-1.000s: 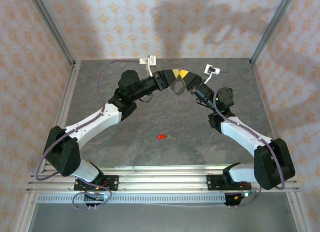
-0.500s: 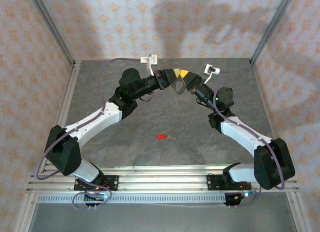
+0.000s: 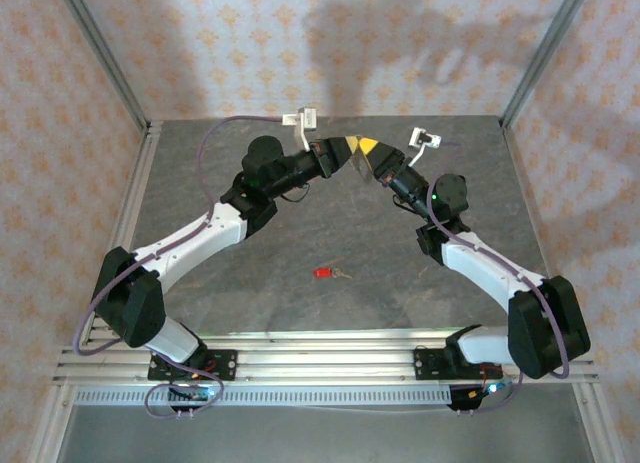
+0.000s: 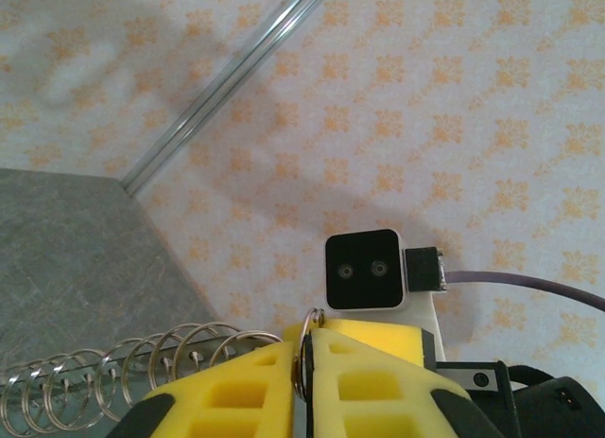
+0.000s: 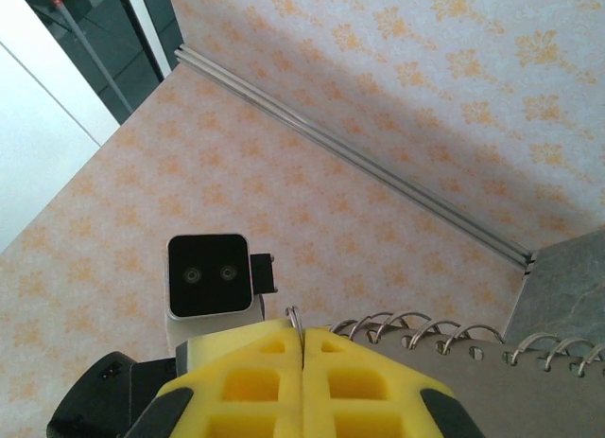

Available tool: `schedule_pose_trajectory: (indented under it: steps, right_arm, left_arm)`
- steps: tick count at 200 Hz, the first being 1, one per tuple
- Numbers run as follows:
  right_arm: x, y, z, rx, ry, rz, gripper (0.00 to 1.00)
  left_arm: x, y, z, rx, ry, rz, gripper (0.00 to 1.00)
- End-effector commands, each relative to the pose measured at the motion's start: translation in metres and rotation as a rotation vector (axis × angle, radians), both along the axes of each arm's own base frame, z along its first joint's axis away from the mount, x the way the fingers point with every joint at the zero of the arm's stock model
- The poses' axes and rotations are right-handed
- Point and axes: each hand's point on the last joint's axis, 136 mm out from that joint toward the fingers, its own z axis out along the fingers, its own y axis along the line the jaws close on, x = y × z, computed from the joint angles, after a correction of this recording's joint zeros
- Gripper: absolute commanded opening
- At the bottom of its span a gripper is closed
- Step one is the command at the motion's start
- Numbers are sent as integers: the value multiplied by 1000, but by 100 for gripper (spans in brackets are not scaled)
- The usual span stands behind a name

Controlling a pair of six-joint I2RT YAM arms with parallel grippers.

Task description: Put the keys on the keyring

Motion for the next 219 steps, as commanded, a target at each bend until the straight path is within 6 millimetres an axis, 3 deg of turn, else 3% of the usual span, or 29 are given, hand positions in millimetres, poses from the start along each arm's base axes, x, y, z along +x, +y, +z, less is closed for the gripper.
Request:
schedule_pose_trajectory:
  steps: [1,19,74,95,112,115,128,153,219]
  right_arm:
    - [-8,5,17,5,-60,27,0]
    - [-8,5,17,5,-59,28,0]
    - [-5,6,13,-25,-33,20,0]
    - [2,-14,6,-59,13,-60,33]
    - [9,-41,1,-60,46,-132,44]
    - [4,-47,9,-52,28,-141,45]
    - [4,-65,11,-59,34,-178,46]
    - [-1,-79,20,-106,12,-197,46]
    - [-33,-56,43,-268,-152,-16,37]
  left_arm:
    - [-9,-9,17,-27,-57,-38,7]
    - [-9,-11,16,-26,-59,-38,0]
    - [-5,-7,12,4,-69,18,0]
    - [-11,-7,13,52,-108,0,0]
    - [-17,-10,15,81,-145,-41,0]
    - [-17,-10,16,84,-151,-49,0]
    - [-20,-13,19,94,-174,-91,0]
    - [-28,-19,25,134,-211,-180,0]
    - [-46,-31,32,282,-291,-346,0]
